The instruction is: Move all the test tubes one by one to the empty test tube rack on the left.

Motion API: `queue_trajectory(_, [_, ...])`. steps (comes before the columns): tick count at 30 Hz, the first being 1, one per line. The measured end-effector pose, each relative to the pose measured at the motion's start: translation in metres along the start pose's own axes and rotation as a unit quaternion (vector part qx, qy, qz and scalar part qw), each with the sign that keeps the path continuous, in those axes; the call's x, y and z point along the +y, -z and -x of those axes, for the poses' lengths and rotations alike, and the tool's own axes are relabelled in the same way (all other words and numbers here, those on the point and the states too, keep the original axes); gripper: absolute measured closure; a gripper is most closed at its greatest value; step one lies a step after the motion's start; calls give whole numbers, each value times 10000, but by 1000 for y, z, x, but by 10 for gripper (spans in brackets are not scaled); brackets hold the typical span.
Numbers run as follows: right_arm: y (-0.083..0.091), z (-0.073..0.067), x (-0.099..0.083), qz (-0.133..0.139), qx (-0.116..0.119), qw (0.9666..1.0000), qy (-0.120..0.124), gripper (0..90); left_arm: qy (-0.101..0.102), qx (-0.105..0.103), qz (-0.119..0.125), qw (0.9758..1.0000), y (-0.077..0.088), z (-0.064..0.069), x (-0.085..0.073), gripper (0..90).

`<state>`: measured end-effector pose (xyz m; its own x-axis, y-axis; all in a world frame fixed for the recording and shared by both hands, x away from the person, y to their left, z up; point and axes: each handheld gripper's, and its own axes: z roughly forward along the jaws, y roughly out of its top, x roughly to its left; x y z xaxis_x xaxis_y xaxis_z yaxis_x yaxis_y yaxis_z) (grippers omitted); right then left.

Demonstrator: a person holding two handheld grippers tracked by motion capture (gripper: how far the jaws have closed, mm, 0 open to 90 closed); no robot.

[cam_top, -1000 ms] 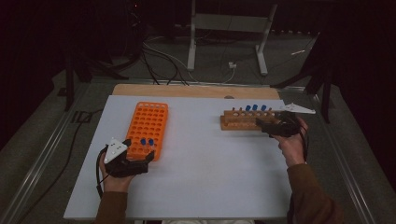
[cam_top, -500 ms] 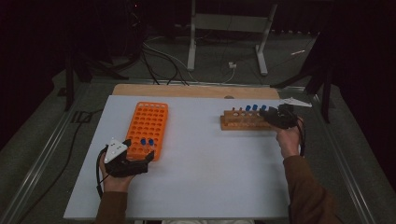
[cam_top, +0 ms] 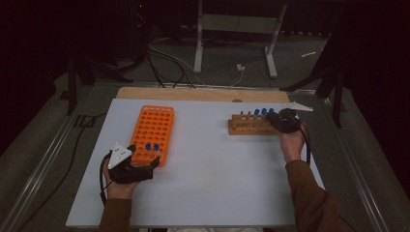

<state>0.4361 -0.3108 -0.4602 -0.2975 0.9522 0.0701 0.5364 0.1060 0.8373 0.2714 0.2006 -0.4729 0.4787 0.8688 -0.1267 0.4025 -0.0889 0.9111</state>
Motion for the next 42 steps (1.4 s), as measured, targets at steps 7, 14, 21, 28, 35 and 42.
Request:
queue_trajectory(7, [8, 0, 6, 117, -33, 9999, 51, 767, -3, -4, -2, 10000, 0, 0, 0, 8])
queue_trajectory(14, [27, 4, 17, 459, 38, 9989, -2, 768, -36, -37, 39, 10000, 0, 1, 1, 8])
queue_trajectory(21, [47, 2, 30, 683, 172, 9975, 80, 768, -121, 48, 117, 9998, 1, 5, 4, 8])
queue_trajectory(28, [61, -2, 29, 710, 437, 9964, 161, 767, -263, 78, 279, 9992, 2, 16, 14, 8])
queue_trajectory(35, [71, -11, 21, 657, 764, 9947, 199, 768, -431, 28, 371, 9984, 3, 29, 26, 13])
queue_trajectory(42, [75, -32, 15, 594, 1249, 9902, 192, 768, -536, -297, 278, 9977, -3, 47, 40, 13])
